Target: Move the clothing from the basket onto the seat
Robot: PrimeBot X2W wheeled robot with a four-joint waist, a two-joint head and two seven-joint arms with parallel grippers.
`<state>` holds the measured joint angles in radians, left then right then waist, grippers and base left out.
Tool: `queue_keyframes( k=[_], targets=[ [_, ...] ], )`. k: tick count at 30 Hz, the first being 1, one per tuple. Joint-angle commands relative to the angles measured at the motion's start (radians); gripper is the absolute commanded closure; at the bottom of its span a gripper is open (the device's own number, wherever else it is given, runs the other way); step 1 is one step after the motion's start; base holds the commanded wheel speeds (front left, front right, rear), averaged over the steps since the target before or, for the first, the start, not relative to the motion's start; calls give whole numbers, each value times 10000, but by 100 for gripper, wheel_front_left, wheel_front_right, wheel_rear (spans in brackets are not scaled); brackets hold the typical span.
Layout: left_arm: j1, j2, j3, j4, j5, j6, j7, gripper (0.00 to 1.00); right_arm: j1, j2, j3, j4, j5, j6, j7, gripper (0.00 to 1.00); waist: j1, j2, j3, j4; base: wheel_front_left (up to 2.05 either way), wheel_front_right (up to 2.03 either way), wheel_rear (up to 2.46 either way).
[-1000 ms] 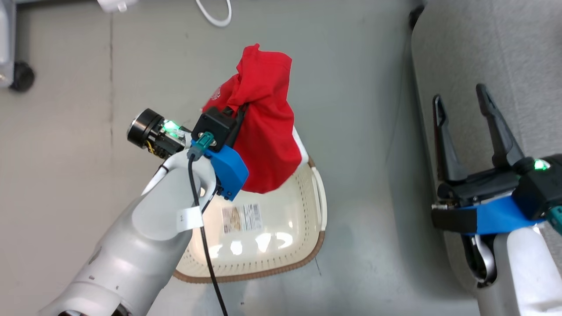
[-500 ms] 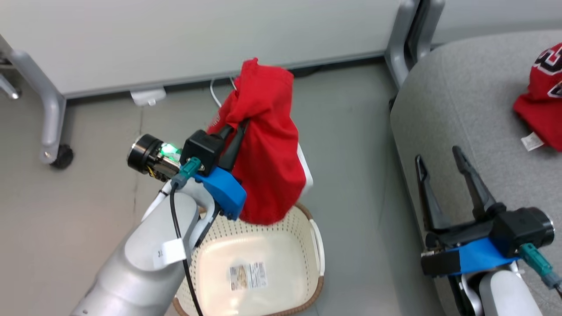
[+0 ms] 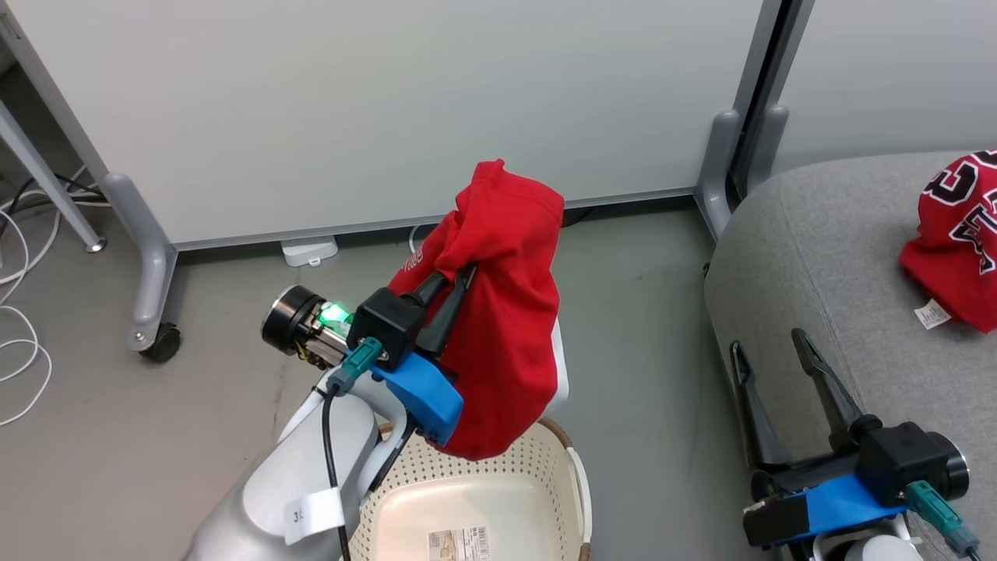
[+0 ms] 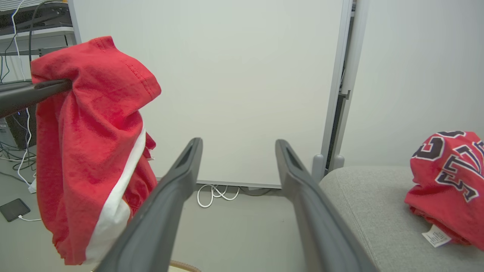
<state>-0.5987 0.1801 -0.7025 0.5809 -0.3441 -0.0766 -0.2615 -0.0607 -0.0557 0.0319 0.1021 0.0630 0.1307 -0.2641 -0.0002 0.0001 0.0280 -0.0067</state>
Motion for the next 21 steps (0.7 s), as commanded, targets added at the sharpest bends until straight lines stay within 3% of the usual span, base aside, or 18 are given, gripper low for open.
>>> queue_keyframes(
  k=[1, 10, 21],
  targets=[
    [137, 38, -42, -85, -28, 69, 1, 100, 122, 30, 20, 21, 53, 1, -5, 0, 2, -1, -60, 43, 0, 0, 0],
    [262, 102, -186, -531, -58, 172, 177, 100, -291, 46, 536, -76, 99, 1, -5, 0, 2, -1, -138, 164, 0, 0, 0],
    [-94, 34, -372, -1053, 12, 241, 332, 100, -2106, -60, 2736, 622, 148, 1, -5, 0, 2, -1, 261, 335, 0, 0, 0]
  ],
)
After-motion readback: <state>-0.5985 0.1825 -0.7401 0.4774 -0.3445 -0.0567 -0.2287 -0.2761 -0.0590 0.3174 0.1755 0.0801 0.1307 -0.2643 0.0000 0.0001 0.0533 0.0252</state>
